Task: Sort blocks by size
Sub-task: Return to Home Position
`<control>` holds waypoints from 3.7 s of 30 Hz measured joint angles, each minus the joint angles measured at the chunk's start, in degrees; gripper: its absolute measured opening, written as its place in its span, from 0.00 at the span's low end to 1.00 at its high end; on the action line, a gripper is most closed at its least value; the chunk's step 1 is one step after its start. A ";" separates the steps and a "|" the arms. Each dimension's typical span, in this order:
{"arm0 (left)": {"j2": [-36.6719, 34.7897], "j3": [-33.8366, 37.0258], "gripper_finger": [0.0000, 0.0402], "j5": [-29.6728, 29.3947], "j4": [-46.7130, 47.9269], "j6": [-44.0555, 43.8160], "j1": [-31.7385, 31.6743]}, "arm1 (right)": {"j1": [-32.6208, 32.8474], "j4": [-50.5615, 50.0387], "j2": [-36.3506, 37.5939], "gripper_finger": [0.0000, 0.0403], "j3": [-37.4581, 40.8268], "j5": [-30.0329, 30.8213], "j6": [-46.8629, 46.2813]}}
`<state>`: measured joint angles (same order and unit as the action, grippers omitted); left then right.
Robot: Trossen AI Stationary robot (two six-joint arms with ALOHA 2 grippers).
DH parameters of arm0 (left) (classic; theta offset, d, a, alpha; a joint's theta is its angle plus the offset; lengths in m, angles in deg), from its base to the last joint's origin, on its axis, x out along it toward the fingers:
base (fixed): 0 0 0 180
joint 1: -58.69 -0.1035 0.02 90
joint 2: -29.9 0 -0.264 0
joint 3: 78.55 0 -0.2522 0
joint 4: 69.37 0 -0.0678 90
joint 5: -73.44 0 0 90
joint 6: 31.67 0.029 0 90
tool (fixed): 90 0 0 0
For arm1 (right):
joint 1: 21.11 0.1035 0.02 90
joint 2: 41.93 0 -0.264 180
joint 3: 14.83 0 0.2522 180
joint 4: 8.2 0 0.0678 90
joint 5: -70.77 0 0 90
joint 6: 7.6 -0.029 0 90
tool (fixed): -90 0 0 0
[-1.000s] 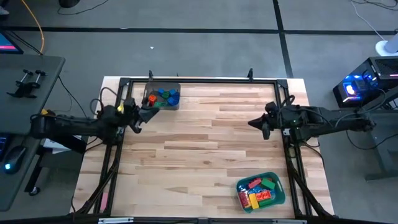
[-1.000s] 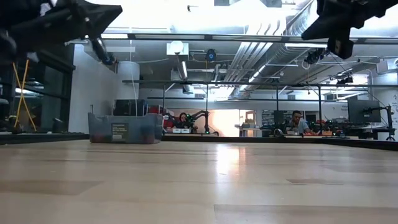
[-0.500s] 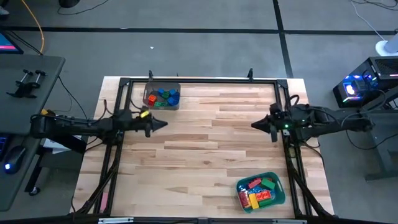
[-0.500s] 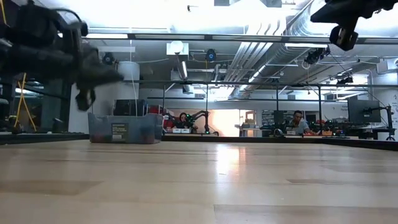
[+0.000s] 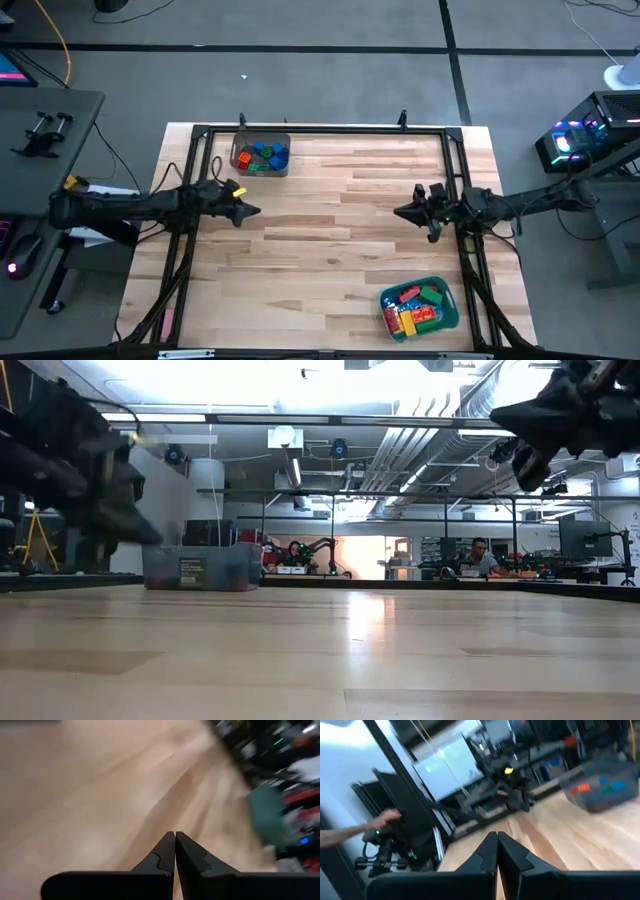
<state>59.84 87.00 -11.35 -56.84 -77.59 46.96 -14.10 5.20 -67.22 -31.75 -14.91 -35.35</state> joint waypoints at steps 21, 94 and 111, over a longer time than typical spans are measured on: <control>-29.80 -0.06 0.00 -1.17 -6.42 0.07 1.11 | -0.75 -6.19 0.51 0.00 2.44 1.38 12.21; -29.38 0.02 0.00 -1.53 0.15 43.11 10.93 | -2.62 -25.64 24.49 0.01 2.59 0.61 12.21; -29.36 0.02 0.00 -1.53 0.16 43.11 10.93 | -2.40 -25.34 25.28 0.01 2.61 1.34 25.62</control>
<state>30.48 87.02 -12.88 -56.68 -34.48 57.89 -16.51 -20.14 -41.94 -29.14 -13.57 -9.73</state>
